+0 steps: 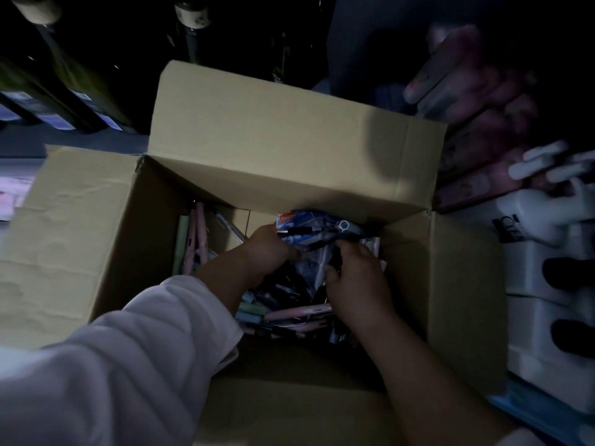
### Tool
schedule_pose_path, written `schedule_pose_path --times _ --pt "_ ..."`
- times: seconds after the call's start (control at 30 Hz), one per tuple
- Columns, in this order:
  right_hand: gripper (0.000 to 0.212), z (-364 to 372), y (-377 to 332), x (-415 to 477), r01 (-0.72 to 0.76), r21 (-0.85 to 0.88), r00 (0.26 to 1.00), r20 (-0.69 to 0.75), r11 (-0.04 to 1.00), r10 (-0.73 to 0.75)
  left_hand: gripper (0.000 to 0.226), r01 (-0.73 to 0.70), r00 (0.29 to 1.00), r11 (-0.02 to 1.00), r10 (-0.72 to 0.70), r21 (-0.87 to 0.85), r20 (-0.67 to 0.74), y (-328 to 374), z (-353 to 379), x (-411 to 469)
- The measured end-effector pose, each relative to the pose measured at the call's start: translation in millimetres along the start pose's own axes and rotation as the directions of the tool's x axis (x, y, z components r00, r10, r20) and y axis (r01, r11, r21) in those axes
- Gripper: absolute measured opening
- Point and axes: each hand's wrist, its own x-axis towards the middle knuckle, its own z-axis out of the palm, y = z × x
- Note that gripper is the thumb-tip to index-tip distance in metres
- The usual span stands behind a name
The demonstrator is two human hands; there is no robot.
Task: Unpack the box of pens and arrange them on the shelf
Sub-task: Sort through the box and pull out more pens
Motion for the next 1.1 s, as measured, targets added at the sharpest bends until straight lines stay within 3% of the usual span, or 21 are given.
schedule_pose_path --times 0.23,0.73,0.97,1.03,1.1 --pt "0.043 -9 -5 -9 0.001 0.026 1.0 0.028 1.0 -0.002 0.032 -0.114 0.991 0.985 0.104 -0.132 -0.079 5 -20 -16" --pt "0.041 -76 -60 -64 0.027 0.108 0.999 0.019 0.994 -0.029 0.026 -0.375 0.915 0.916 0.341 -0.143 -0.218 57 -74 -125" --pt "0.046 -116 -92 -96 -0.014 0.363 1.0 0.009 0.932 0.012 0.025 -0.38 0.922 0.882 0.337 -0.28 -0.188 103 -82 -189" --pt "0.057 -129 -100 -105 -0.037 0.491 0.999 0.016 0.87 0.033 0.024 -0.375 0.925 0.874 0.332 -0.309 -0.185 116 -79 -208" --pt "0.05 -144 -105 -114 -0.089 0.663 0.996 0.042 0.744 0.082 0.024 -0.375 0.926 0.858 0.327 -0.352 -0.189 131 -74 -227"
